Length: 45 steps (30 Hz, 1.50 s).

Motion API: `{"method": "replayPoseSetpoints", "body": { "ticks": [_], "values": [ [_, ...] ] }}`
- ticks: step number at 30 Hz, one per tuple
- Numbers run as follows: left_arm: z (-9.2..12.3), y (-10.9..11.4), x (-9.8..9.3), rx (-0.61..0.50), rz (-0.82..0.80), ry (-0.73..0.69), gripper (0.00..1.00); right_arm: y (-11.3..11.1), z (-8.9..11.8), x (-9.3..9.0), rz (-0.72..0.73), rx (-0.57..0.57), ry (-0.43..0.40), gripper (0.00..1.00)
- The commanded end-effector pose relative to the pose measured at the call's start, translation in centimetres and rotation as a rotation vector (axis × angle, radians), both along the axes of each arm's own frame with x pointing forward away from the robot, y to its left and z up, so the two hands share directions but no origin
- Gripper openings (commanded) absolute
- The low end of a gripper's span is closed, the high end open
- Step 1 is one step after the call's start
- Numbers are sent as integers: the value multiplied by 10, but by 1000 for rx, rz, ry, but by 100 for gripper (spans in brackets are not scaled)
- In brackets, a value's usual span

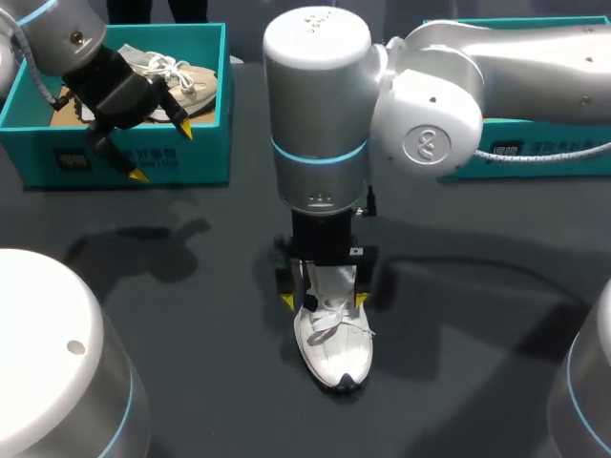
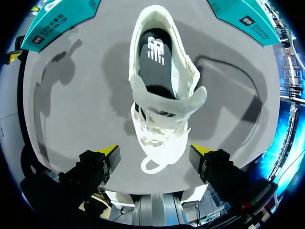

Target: Take the shoe out of the shoebox, open the shoe tongue, remove and reinsert the insole, then place the shoe into the shoebox

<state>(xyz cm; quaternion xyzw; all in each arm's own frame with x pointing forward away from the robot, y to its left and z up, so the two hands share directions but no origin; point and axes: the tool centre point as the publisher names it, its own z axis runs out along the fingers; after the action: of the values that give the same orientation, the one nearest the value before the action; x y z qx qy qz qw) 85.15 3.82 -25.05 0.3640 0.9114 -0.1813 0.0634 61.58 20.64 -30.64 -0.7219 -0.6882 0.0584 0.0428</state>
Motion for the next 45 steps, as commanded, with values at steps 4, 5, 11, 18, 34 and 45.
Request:
{"method": "replayPoseSetpoints", "body": {
  "ticks": [4, 5, 11, 18, 34, 45],
  "values": [
    [0, 1, 0, 1, -1, 0, 100, -7, 5, -24, -23, 11, -11, 92],
    [0, 1, 0, 1, -1, 0, 100, -7, 6, -26, -24, 9, -11, 87],
    [0, 1, 0, 1, -1, 0, 100, -9, 11, -31, -21, -5, -6, 54],
    [0, 1, 0, 1, -1, 0, 100, -14, 10, -14, 9, -21, -31, 29],
    [0, 1, 0, 1, -1, 0, 100, -20, -9, 50, 149, 10, -103, 19],
    [0, 1, 0, 1, -1, 0, 100, -25, -42, 76, 171, 77, -87, 16]
  ]
}}
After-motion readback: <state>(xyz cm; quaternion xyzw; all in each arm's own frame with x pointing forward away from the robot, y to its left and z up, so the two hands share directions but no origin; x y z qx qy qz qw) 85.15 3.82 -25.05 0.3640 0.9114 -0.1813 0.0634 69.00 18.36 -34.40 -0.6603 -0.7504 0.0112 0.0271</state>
